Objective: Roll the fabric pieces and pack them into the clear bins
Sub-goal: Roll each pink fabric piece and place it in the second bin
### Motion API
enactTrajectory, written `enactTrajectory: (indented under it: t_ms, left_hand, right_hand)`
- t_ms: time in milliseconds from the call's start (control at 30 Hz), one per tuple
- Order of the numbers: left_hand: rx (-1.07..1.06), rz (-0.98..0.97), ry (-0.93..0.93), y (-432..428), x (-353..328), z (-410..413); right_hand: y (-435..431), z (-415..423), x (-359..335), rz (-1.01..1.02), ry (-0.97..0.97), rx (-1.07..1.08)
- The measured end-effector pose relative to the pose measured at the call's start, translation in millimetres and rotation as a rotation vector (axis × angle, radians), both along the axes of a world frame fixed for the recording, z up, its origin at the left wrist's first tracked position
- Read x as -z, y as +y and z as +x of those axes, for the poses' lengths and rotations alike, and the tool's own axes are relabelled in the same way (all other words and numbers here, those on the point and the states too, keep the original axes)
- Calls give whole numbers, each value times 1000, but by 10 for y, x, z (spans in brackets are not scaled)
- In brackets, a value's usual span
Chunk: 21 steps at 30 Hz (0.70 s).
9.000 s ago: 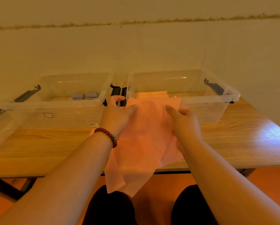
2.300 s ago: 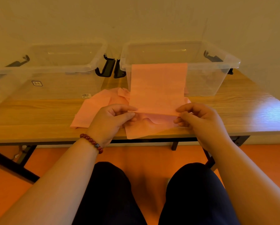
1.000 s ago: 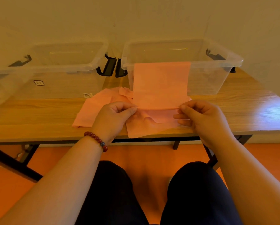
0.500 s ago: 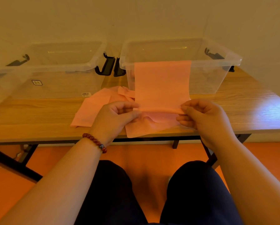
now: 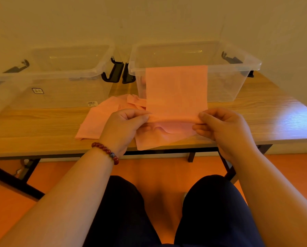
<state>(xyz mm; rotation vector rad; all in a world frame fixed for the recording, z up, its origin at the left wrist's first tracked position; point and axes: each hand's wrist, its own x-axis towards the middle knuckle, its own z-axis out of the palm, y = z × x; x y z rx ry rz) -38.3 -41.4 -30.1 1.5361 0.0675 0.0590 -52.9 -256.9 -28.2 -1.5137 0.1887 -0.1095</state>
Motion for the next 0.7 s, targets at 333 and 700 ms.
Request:
enactTrajectory:
  t_ms: [333, 700]
  left_hand:
    - [74, 65, -1, 62, -1, -11]
    - [32, -26, 12, -20, -13, -10]
  right_hand:
    - [-67, -47, -36, -48, -22, -72]
    - [-45, -42, -29, -15, -19, -10]
